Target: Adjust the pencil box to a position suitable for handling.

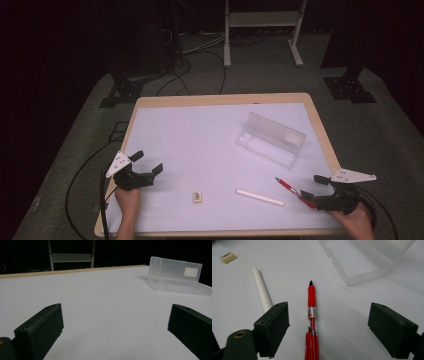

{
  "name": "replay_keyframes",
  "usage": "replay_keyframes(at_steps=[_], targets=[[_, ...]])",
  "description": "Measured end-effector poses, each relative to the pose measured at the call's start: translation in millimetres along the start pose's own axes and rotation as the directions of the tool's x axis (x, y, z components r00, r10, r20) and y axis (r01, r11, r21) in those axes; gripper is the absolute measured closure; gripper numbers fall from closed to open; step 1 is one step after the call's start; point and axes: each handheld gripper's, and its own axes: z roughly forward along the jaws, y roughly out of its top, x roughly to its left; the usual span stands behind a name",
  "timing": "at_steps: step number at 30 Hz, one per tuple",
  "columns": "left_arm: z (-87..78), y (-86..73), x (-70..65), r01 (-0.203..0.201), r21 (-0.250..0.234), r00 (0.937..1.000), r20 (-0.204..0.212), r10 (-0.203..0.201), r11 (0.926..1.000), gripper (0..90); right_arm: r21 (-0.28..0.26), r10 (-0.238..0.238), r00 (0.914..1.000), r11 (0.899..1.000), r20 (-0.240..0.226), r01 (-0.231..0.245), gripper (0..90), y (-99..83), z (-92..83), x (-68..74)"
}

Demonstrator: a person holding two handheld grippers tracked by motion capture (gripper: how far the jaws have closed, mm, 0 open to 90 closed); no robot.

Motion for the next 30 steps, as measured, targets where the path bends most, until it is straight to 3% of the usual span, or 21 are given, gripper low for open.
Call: replay_keyframes(at_steps=[16,30], targets=[[0.6,-0.1,-0.2,0.001,0.003,1.0000,0.001,-0.001,1.0000,0.0,0.017,-0.051,0.9987,0.999,-0.009,0.051,16.2,24.4,4.8,5.1],[0.1,0.0,-0.3,0.003,0.007,1.0000,0.007,-0.003,1.0000,0.0,0.064,-0.119,0.9921,0.991,-0.039,0.122,15.6,59.3,18.6,11.0]])
